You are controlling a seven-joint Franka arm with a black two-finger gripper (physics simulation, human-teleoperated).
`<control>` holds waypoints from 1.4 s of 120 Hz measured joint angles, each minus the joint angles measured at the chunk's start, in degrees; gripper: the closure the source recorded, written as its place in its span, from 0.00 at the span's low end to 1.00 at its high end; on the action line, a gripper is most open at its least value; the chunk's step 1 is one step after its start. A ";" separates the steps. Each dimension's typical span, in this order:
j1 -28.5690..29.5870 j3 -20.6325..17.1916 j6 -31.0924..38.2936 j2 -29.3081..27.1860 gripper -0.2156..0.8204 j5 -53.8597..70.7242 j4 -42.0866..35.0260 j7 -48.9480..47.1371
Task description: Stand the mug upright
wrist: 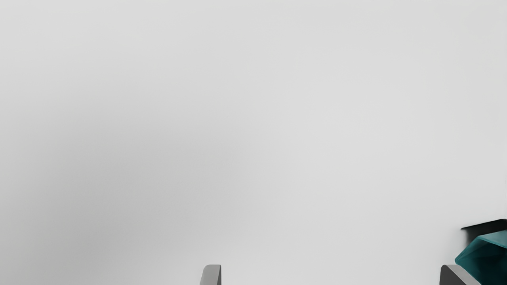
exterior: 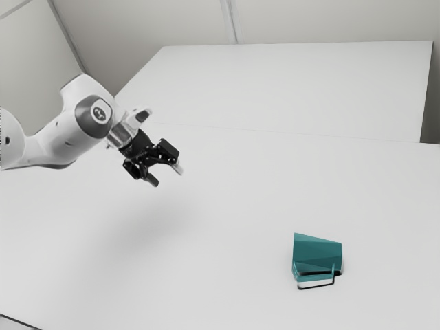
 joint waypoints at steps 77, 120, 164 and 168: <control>-23.73 -0.18 9.86 10.12 0.21 -21.56 -1.63 -3.56; -28.99 -0.18 14.02 9.99 0.21 -34.87 -3.86 -4.14; -32.51 -0.34 16.94 11.59 0.27 -39.31 -2.12 -3.56; -32.72 -0.39 17.05 12.07 0.29 -39.42 -1.66 -3.49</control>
